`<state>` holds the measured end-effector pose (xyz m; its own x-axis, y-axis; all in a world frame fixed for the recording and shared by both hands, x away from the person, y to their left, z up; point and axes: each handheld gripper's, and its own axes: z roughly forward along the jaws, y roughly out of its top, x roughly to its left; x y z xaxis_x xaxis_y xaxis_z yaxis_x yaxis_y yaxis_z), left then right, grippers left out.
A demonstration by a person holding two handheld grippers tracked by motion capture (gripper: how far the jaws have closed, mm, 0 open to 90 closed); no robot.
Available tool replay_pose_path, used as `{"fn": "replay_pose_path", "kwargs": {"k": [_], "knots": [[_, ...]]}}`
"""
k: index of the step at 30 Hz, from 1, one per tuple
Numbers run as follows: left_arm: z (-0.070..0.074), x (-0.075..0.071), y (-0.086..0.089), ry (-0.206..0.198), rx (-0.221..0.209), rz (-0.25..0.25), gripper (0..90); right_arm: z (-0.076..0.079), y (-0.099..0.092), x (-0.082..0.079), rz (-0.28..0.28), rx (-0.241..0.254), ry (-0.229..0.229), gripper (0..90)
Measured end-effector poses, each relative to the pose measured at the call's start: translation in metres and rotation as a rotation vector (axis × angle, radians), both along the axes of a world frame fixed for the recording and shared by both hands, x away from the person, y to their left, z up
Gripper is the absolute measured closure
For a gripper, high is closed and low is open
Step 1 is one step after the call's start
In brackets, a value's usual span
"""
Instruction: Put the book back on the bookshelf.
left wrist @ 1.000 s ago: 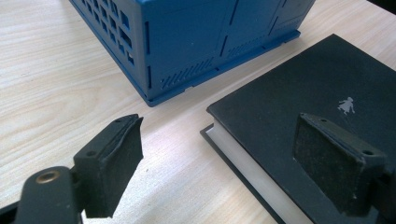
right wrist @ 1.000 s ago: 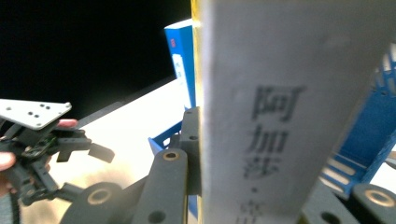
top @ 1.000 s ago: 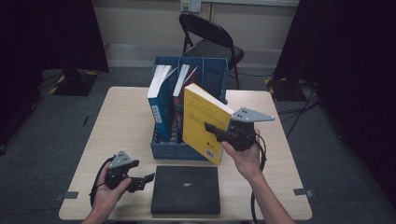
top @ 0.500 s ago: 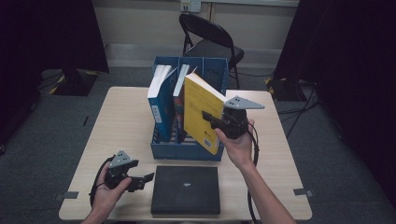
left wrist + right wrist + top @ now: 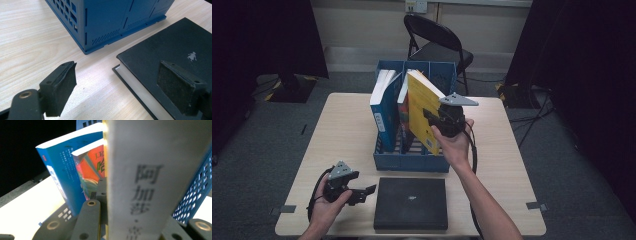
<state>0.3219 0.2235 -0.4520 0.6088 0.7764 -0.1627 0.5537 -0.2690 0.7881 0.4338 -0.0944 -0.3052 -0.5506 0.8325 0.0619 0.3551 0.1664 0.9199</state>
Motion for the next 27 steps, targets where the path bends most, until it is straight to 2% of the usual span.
{"fn": "replay_pose_path", "kwargs": {"k": [1, 10, 17, 27], "knots": [[0.000, 0.000, 0.000, 0.002, 0.000, 0.000, 15.7, 0.000, 0.003, 0.003, -0.012, -0.013, -0.005, 76.2], [0.000, 0.000, 0.000, 0.002, -0.001, 0.003, 15.7, -0.003, 0.009, 0.012, -0.066, -0.012, 0.003, 76.2], [-0.001, 0.000, -0.002, 0.003, 0.010, 0.000, 15.7, -0.004, 0.019, 0.021, -0.101, -0.041, -0.002, 76.2], [-0.001, 0.001, -0.001, 0.004, 0.008, 0.013, 15.7, -0.009, 0.028, 0.036, -0.153, -0.029, -0.007, 76.2]]}}
